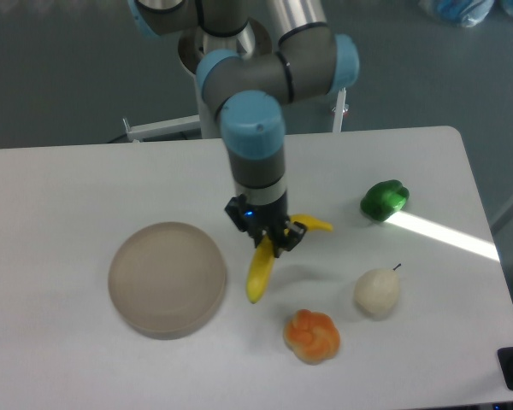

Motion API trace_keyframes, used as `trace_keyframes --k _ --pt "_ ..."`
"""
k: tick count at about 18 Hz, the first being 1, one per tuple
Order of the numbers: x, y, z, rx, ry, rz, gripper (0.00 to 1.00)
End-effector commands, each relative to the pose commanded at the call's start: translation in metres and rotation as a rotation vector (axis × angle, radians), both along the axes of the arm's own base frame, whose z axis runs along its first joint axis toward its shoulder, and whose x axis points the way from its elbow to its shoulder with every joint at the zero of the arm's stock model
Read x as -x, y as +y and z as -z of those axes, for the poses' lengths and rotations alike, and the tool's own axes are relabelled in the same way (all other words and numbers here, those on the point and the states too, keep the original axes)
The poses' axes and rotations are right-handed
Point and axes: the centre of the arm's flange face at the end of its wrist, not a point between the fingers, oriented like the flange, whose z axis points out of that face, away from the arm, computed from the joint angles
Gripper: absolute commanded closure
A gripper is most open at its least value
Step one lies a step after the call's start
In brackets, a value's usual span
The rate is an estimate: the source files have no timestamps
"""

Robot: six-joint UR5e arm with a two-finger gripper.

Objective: Pick up the banana from the plate
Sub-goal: 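Lift the held banana off the plate and carry it toward the pear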

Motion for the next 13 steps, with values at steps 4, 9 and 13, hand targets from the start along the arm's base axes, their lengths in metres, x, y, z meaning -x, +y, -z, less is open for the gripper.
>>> trace_keyframes --k 4,9,13 --pt "0.019 -0.004 -0.013 0.009 -0.003 0.001 0.67" --pt "0.031 -0.008 -0.015 0.007 0.001 -0.005 0.67" --pt "0.038 -0.011 -0.016 0.006 0.004 -0.007 0.67"
